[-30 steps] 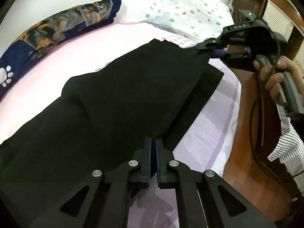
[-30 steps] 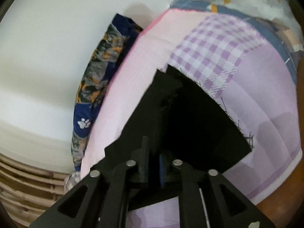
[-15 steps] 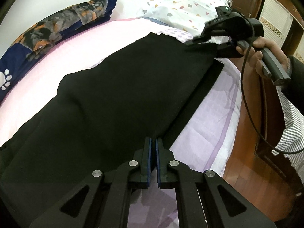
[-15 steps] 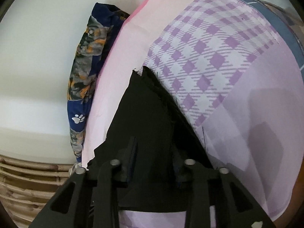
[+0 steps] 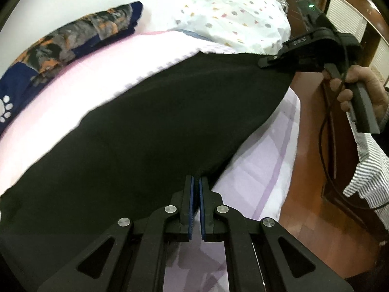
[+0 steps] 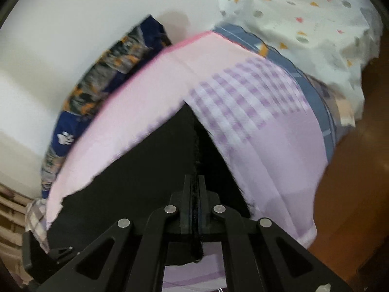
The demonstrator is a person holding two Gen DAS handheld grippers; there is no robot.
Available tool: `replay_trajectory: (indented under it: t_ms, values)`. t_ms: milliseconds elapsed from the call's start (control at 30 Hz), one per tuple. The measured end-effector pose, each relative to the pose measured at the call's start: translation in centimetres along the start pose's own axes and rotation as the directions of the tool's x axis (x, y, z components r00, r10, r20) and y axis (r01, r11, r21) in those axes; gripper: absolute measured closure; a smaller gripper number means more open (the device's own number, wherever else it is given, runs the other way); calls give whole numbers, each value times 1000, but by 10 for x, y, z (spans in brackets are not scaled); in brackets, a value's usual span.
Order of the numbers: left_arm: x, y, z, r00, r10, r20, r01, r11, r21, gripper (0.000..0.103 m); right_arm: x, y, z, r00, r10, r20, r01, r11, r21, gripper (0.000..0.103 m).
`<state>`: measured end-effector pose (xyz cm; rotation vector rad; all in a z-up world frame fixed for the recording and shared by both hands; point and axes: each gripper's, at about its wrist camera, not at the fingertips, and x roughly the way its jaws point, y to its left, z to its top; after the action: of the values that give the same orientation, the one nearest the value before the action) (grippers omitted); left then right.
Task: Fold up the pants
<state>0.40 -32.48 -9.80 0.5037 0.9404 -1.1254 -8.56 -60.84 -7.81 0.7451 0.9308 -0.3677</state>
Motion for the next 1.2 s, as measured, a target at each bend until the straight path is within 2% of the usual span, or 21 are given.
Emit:
replay_trajectory:
  t_ms: [67,133,233,367,400,533,700,800,833,900,1200]
  values:
    - [4,-2,-3,1000,-5,-10,5,1000,9,99,7,-4,-5,999,-48,4,48,999,-14,101]
    - [4,-4,-3,1000,4,-8,-4,1000,17,99,11,-8,-6,998,-61,10,62,998,-8,101]
    - [5,-4,-2,1000,3,-6,-3,1000,10,99,10,-5,-4,993,-103,53,105,994,-37,101]
    - [8,-1,-1,1000,-18,-16,17,1000,-11,99,22,-17,-2,990,-139,28,140,990,-12,100]
    - [8,0,0,1000,-24,-19,23,1000,-20,98,25,-20,-2,991,-131,12,131,991,-9,97]
    - [9,3,-1,999,-36,-17,35,998,-43,96,19,-33,1,1000,10,-4,-10,997,74,95]
    - [9,0,-1,999,-30,-16,29,999,-39,95,12,-28,19,1000,-14,14,14,999,45,93]
    - [9,0,-1,999,-30,-17,29,999,-40,91,14,-21,39,999,36,22,-37,998,46,85]
    - [10,0,-1,999,-30,-16,29,999,-40,91,16,-19,43,999,35,21,-36,999,39,79]
    - [10,1,0,999,-32,-14,31,998,-46,91,28,-11,54,999,33,2,-33,999,5,76]
    - [10,2,0,999,-35,-11,34,997,-69,91,74,18,85,998,13,-56,-18,996,-87,76]
